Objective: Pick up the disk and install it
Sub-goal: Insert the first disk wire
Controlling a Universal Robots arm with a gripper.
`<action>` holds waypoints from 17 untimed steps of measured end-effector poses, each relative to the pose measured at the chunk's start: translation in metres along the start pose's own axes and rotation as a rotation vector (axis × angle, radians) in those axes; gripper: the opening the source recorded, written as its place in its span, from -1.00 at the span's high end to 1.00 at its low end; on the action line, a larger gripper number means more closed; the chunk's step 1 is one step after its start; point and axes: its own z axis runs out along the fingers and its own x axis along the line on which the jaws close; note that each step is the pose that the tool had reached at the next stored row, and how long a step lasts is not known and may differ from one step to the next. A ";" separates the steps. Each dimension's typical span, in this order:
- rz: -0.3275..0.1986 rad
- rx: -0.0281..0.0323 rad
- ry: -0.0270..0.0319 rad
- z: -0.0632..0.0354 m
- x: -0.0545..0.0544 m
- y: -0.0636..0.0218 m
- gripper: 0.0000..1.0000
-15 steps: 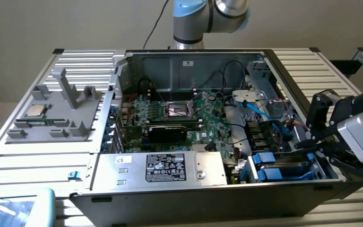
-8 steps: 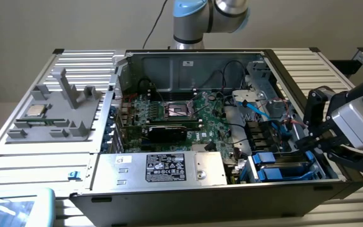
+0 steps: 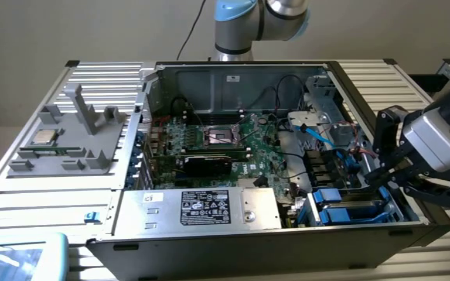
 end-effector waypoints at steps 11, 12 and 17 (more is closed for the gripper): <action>0.005 -0.0204 0.0583 0.0028 -0.011 -0.0041 0.69; 0.006 -0.0226 0.0646 0.0031 -0.012 -0.0044 0.69; 0.008 -0.0297 0.0848 0.0042 -0.016 -0.0061 0.69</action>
